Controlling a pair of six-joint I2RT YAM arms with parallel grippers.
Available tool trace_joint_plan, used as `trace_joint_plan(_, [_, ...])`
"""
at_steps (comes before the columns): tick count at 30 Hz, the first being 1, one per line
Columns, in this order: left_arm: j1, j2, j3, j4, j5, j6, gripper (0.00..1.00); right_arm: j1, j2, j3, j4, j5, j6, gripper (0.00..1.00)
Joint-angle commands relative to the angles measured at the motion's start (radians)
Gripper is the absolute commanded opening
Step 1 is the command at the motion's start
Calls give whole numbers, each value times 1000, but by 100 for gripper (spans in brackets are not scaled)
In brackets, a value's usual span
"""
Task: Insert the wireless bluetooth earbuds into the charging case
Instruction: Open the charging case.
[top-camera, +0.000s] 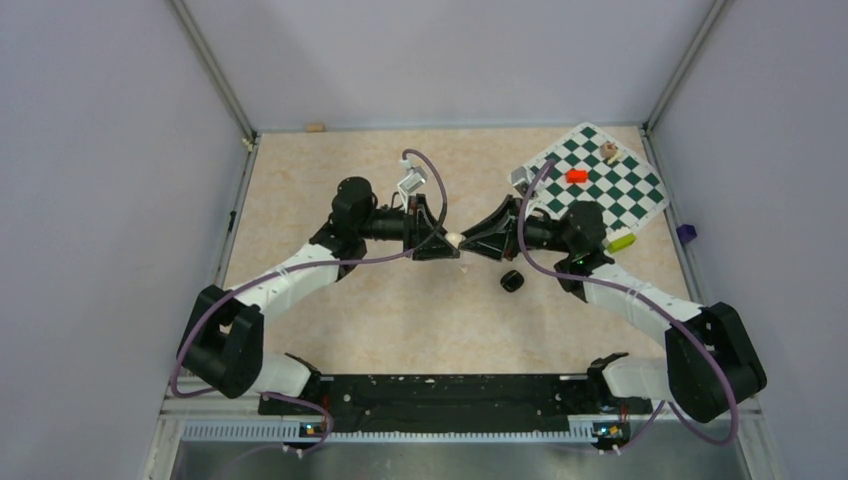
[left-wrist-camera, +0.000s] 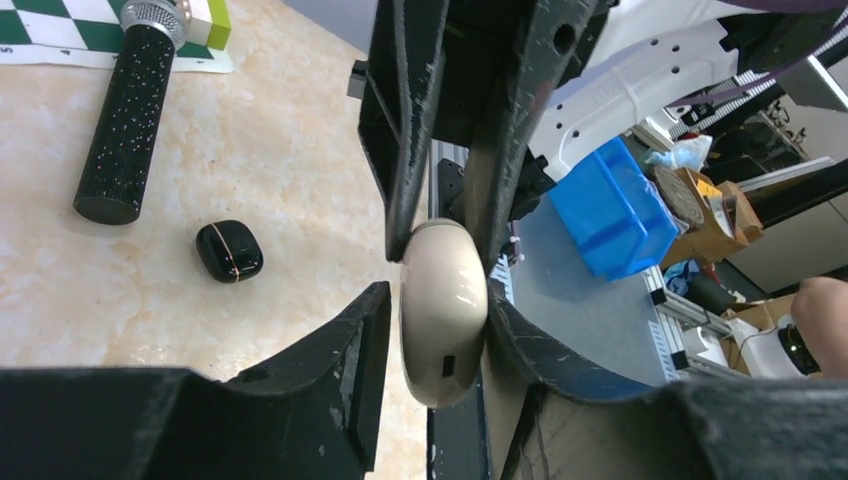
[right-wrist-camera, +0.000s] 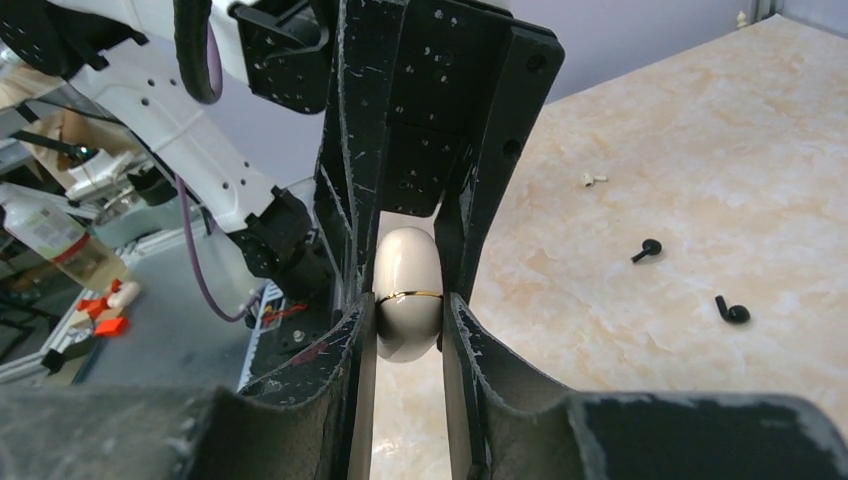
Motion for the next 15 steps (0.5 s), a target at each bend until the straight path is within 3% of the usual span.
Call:
trace_joint_plan(1, [-8,-31,66,-131,-62,102,46,27,-29,21,-19,-7,-79,0])
trace_joint_plan(2, [-7,-35,73,-152,-69,120,53,26,-31,21,-24,-5,-82,0])
trace_joint_plan(4, [-2,-43,74,-166,-74,136,56,22,-30,21,-29,-3,-84,0])
trace_joint_plan(15, [22,-69,68,-170,-79,136,55,-5,-21,27,-74,31,-116,0])
